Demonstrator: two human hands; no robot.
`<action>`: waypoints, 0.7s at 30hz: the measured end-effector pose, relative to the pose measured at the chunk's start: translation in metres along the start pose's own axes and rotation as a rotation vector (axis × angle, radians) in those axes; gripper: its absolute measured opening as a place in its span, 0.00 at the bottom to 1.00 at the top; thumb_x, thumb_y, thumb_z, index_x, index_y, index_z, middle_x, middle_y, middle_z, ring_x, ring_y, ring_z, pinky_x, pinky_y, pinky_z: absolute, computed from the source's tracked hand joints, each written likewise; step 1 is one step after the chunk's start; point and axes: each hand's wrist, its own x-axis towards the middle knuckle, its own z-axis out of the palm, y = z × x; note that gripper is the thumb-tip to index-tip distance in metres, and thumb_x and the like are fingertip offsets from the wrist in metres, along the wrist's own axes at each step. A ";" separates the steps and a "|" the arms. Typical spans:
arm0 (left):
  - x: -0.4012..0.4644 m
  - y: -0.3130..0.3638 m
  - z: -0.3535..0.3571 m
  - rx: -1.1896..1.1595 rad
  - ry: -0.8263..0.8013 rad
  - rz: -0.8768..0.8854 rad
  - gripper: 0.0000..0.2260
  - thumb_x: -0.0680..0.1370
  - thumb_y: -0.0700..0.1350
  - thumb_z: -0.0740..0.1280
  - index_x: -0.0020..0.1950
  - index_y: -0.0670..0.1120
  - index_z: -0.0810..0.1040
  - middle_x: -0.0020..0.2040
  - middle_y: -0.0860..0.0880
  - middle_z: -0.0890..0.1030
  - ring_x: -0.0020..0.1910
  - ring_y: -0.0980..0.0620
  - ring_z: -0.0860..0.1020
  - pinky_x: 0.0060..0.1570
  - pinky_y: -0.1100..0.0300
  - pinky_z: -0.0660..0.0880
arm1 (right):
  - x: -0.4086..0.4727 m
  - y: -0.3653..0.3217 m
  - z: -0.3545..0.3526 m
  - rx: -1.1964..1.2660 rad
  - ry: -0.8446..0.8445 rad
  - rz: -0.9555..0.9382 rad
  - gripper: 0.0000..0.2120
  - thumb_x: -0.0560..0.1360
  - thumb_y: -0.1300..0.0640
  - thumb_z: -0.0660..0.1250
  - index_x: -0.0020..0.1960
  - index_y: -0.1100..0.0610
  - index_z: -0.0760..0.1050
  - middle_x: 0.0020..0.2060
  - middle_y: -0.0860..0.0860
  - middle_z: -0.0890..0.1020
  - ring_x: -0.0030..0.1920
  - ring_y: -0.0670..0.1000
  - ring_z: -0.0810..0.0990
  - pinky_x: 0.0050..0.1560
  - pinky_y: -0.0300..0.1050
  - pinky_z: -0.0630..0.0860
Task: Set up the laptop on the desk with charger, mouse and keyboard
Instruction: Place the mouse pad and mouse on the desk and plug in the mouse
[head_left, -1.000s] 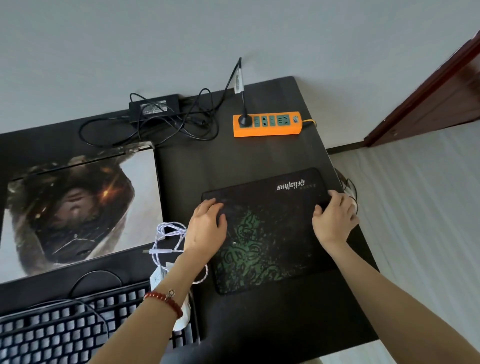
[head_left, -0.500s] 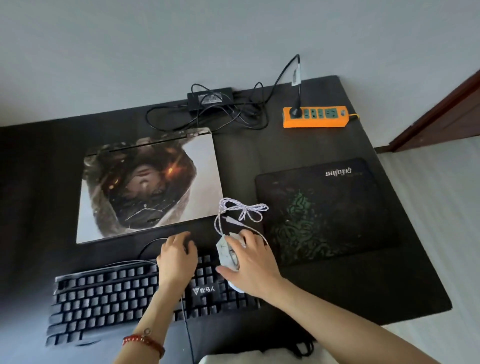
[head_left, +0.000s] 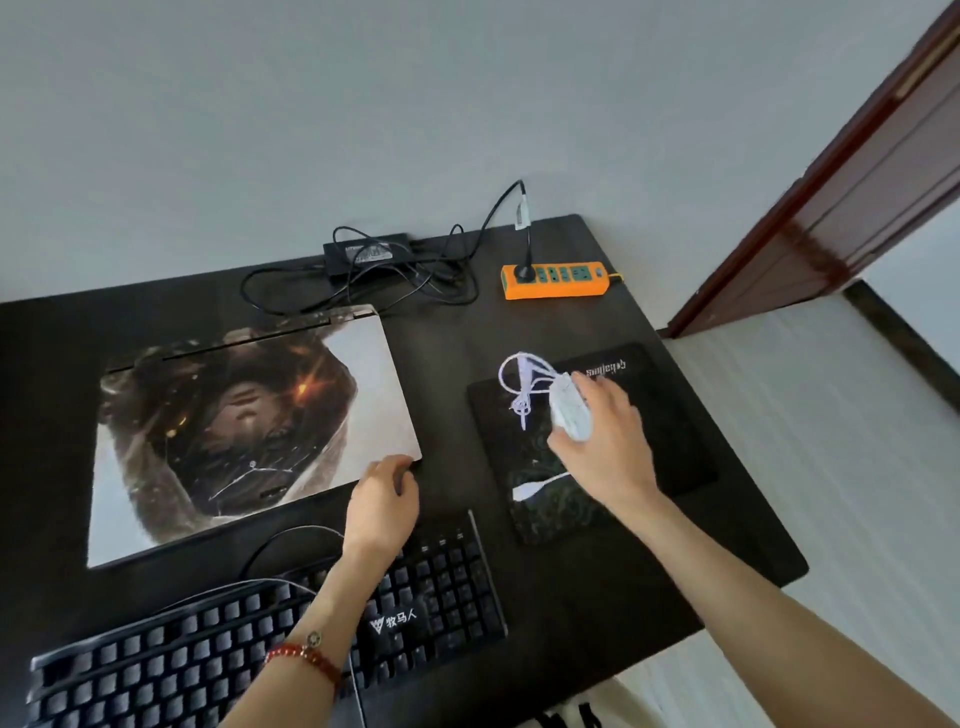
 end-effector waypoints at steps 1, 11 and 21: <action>0.005 0.009 0.003 -0.010 -0.016 0.027 0.13 0.78 0.39 0.59 0.60 0.42 0.75 0.59 0.42 0.77 0.56 0.44 0.76 0.56 0.55 0.71 | 0.013 0.005 -0.017 0.009 0.092 0.029 0.31 0.68 0.53 0.67 0.68 0.49 0.61 0.68 0.53 0.65 0.63 0.60 0.67 0.55 0.53 0.72; 0.045 0.083 0.070 0.082 -0.174 0.137 0.19 0.79 0.44 0.59 0.70 0.45 0.66 0.67 0.43 0.69 0.63 0.45 0.71 0.61 0.54 0.69 | 0.075 0.073 -0.022 -0.328 0.003 0.043 0.35 0.71 0.49 0.65 0.72 0.55 0.54 0.72 0.57 0.59 0.65 0.62 0.66 0.57 0.56 0.71; 0.048 0.051 0.150 0.719 -0.298 0.125 0.31 0.78 0.60 0.53 0.74 0.56 0.38 0.76 0.49 0.36 0.74 0.44 0.35 0.71 0.40 0.42 | 0.058 0.125 0.061 -0.167 -0.266 -0.068 0.38 0.74 0.40 0.60 0.75 0.55 0.48 0.74 0.56 0.57 0.68 0.58 0.65 0.60 0.54 0.70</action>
